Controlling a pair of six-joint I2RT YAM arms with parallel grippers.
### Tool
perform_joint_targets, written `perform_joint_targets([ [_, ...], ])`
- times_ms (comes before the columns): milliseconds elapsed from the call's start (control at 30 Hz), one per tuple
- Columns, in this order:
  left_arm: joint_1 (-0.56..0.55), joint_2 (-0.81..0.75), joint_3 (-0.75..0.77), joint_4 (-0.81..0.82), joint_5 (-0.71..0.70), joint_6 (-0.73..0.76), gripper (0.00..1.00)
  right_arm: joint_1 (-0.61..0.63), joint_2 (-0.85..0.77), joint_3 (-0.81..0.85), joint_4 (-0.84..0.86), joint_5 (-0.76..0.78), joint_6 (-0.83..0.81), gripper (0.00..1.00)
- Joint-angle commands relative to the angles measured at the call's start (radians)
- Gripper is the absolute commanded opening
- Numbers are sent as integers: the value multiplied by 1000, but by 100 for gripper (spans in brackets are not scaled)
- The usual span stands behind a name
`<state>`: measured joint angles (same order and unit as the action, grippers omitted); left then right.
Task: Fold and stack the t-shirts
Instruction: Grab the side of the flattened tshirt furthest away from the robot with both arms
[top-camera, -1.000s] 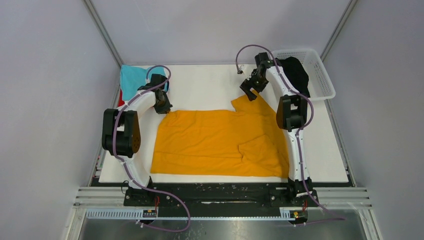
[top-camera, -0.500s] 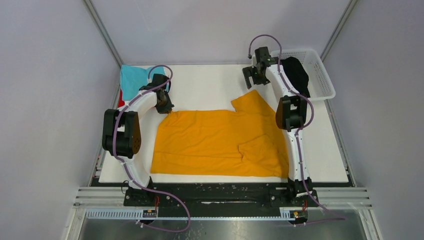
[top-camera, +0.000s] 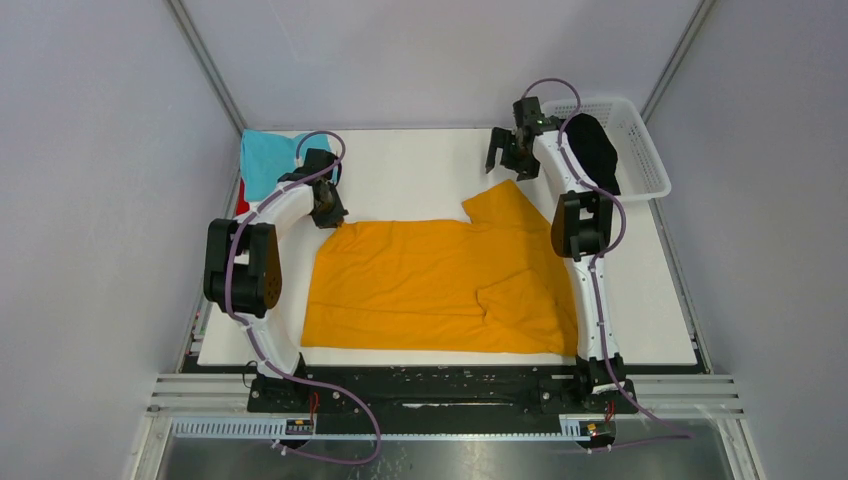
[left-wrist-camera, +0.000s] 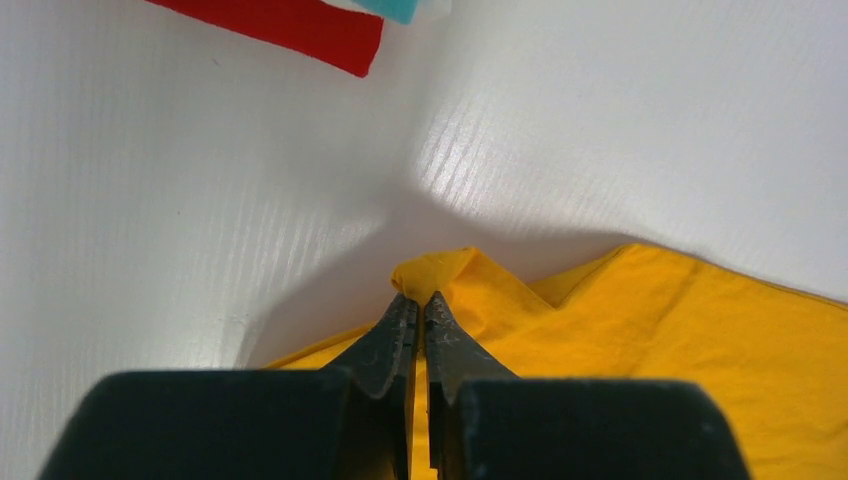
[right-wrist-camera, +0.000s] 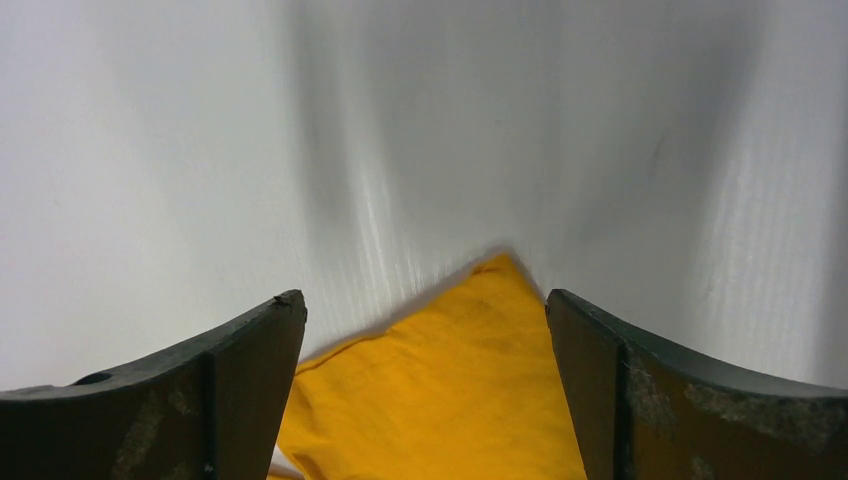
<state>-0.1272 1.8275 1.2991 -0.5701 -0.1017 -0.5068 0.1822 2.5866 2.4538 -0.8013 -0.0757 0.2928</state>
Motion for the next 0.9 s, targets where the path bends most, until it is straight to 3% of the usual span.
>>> perform_joint_targets([
  [0,-3,-61,-9,40,16,-12,0,5,81,97,-96,-52,84,95],
  [300,-3,-76,-22,47,27,-12,0,69,5,-39,-167,-61,25,100],
  [433,-3,-79,-27,50,27,-16,0,108,-7,-38,-203,28,-24,96],
  [733,-2,-63,-18,41,2,-19,0,111,11,-4,-171,172,11,58],
  [867,-2,-59,-15,41,-10,-18,0,104,32,25,-154,214,19,51],
])
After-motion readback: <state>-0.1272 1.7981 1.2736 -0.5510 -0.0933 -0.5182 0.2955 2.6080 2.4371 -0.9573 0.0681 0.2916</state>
